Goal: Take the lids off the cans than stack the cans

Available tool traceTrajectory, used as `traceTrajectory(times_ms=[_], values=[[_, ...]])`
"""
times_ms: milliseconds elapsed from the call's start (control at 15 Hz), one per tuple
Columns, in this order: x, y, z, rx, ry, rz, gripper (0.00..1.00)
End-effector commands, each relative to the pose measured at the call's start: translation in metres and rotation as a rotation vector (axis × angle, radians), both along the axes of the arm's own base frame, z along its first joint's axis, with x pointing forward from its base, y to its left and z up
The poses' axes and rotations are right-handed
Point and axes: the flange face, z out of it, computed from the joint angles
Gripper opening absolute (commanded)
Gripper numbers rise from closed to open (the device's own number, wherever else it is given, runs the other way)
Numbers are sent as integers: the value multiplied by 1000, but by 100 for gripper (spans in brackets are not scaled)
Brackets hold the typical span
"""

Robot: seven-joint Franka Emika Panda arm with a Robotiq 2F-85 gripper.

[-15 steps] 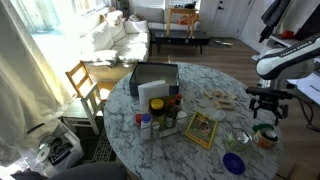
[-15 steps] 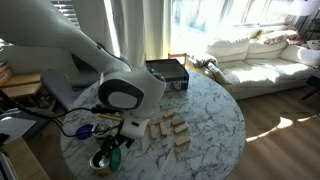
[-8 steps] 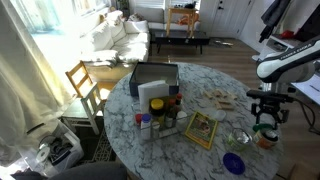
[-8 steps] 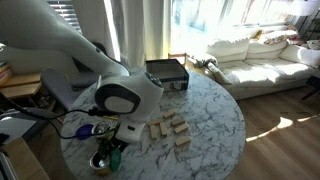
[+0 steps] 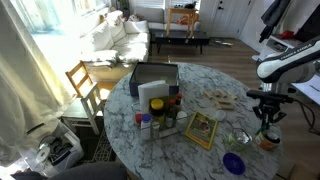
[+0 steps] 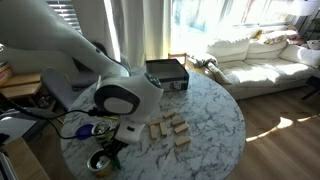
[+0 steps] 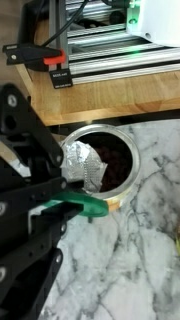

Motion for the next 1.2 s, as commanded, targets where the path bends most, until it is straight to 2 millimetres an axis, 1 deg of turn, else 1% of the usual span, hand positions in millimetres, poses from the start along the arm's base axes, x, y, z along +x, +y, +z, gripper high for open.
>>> traceTrajectory(times_ms=[0,67,133,267,467,600,733,867,1133], values=[[-2,-1,6,-6,-27,-8,0],[-1,-1,8,-9,-31,-7,0],[-1,-2,10,-11,-36,-8,5],[1,-2,13,-17,-44,-8,2],[3,-2,16,-19,-59,-5,2],[5,-2,21,-22,-76,-1,2],[7,3,36,-20,-126,36,2],[9,10,57,-4,-192,112,2],[5,25,99,57,-303,295,2]])
